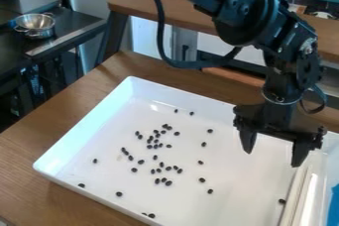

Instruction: Sweep into pile

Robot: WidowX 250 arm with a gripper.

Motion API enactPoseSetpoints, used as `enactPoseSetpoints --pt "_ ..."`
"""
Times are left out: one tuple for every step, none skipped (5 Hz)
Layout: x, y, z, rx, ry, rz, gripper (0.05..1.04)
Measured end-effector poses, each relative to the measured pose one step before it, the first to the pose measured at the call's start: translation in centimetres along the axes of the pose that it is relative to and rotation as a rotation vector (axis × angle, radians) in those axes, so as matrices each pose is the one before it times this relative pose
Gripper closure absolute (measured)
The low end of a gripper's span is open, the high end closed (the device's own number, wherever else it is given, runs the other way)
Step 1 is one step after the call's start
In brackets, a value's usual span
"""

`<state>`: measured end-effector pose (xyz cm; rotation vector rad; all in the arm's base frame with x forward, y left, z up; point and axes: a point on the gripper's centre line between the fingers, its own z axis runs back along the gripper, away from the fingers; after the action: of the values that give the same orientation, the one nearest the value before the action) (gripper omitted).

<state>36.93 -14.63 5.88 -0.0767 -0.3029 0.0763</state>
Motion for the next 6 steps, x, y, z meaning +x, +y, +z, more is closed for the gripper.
enactPoseSetpoints --pt "-0.713 0.258 -1.286 0.0165 0.0346 0.0050 0.084" --pt "-0.340 -0.280 -0.994 0.0016 0.0201 0.0317 0.084" --pt "-0.247 -1.147 -0.180 -0.0316 -0.0044 0.0254 0.084" --pt "0.014 -0.436 -0.763 -0.0107 0.0165 0.0269 0.084" --pt "-0.004 -0.264 -0.681 0.0085 0.0051 0.0040 0.084" --pt "-0.356 -0.707 -0.402 0.0059 0.0005 -0.0092 0.084"
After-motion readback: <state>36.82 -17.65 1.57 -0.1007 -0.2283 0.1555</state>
